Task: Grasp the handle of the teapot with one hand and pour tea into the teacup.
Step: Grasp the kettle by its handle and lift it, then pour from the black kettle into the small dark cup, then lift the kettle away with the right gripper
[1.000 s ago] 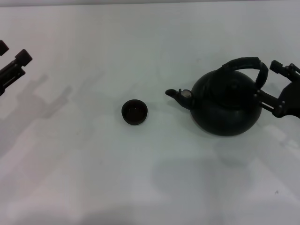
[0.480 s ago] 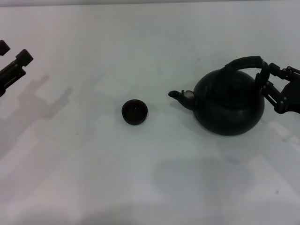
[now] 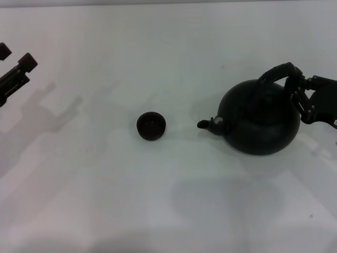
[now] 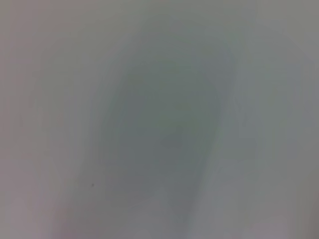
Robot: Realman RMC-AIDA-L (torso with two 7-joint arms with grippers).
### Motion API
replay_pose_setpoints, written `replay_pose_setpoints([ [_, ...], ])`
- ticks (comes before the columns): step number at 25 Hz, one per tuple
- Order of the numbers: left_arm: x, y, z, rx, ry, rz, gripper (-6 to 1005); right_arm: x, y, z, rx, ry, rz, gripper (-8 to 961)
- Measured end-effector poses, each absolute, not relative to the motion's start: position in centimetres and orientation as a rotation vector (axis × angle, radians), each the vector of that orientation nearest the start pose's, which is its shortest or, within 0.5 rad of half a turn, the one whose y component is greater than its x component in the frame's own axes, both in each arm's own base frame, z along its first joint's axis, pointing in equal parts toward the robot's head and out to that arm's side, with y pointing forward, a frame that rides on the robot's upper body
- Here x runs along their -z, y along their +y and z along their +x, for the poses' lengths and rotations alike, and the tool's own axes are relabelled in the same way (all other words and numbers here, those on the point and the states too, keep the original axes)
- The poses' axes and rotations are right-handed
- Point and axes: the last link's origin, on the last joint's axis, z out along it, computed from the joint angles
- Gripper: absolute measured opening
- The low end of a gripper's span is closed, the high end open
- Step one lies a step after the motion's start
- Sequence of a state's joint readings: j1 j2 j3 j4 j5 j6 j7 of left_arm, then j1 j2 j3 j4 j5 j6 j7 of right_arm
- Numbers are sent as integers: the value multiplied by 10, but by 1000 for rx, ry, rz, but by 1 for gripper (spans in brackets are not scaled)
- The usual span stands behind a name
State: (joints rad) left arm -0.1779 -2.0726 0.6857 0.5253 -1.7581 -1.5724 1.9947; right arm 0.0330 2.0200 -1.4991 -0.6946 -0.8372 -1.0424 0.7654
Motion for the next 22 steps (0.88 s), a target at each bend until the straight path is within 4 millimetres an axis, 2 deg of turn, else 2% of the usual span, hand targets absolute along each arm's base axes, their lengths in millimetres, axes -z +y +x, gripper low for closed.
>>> replay_pose_setpoints([
  [7,-40,250,-341,1086,-735,-2019,875,4,272,327,-708,509,-2104,132],
  [14,-27,243,-359,1002,-782,-1956,876,0,290,302,-731,356,-2063,132],
  [17,-22,241,-368,955,-838,-1929,876,4,297,286,-714,265,-2053,131],
  [22,-20,233,-381,891,-885,-1894,876,22,304,260,-606,96,-2093,129],
])
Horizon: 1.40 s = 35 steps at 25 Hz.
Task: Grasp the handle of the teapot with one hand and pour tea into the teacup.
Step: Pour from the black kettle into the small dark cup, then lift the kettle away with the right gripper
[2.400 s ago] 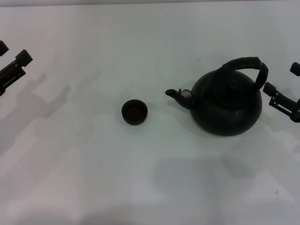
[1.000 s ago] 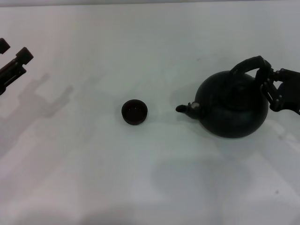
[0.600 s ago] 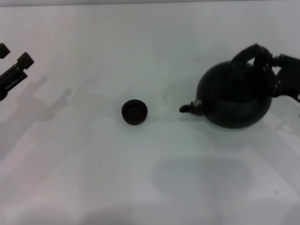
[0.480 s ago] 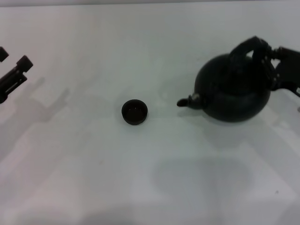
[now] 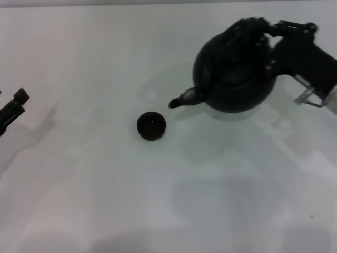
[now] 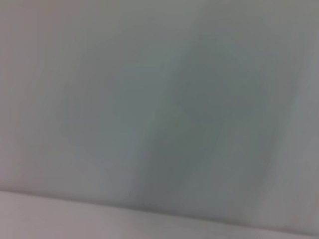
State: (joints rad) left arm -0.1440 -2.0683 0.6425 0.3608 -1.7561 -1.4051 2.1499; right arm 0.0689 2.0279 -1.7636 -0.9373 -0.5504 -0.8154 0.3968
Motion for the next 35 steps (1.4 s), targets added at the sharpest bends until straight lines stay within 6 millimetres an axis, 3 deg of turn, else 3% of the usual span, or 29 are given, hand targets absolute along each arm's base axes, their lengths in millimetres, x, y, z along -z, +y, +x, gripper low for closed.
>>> replay_pose_setpoints([
  [4,-19,230,-385,871,-903,-1883,876,39,309,238,-501,4,-2134,124],
  [15,-17,232,-387,852,-921,-1869,875,53,303,215,-387,-168,-2147,114],
  [22,-18,234,-387,853,-918,-1869,875,57,296,206,-312,-299,-2121,110],
  [35,-15,234,-386,859,-924,-1868,876,57,294,202,-278,-388,-2089,107],
])
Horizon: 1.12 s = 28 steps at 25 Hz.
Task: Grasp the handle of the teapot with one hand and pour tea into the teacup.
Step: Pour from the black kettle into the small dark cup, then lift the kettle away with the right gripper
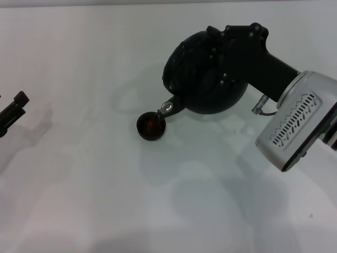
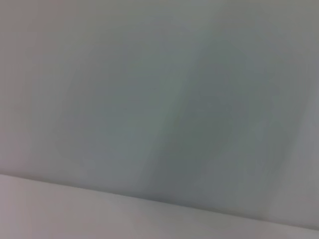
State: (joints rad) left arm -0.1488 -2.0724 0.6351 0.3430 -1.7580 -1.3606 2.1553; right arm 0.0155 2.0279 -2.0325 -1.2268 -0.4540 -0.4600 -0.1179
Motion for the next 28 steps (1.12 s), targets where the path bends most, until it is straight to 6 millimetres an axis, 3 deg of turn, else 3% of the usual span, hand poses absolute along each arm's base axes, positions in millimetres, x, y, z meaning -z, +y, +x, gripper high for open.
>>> replay_pose_setpoints([
  [28,-13,235,-384,872,-927,-1874,876,55,298,202,-263,-404,-2075,106],
])
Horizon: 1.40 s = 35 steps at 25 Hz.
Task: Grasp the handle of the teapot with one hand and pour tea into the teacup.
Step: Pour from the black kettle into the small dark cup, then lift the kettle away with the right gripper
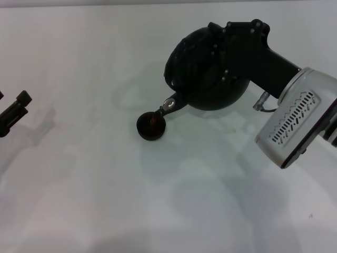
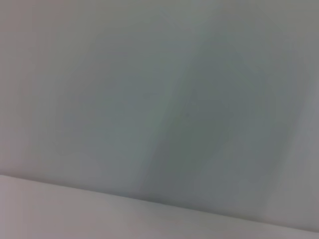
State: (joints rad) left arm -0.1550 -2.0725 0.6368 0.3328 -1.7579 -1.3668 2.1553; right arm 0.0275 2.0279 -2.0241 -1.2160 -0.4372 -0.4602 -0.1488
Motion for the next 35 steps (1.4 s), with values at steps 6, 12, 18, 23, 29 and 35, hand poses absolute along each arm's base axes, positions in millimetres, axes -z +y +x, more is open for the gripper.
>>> replay_pose_setpoints([
  [6,-14,237,-383,871,-924,-1874,876,55,298,202,-263,-405,-2075,106],
  [12,-14,238,-383,871,-920,-1876,875,55,299,203,-265,-396,-2075,106],
  [18,-15,239,-383,869,-920,-1876,876,55,299,203,-263,-396,-2076,106],
  [23,-15,239,-383,870,-918,-1877,876,55,299,205,-260,-394,-2078,106],
  [29,-15,240,-383,870,-918,-1878,875,56,300,208,-266,-363,-2082,106],
  [35,-14,240,-383,865,-920,-1878,875,39,307,220,-409,-104,-2028,106],
])
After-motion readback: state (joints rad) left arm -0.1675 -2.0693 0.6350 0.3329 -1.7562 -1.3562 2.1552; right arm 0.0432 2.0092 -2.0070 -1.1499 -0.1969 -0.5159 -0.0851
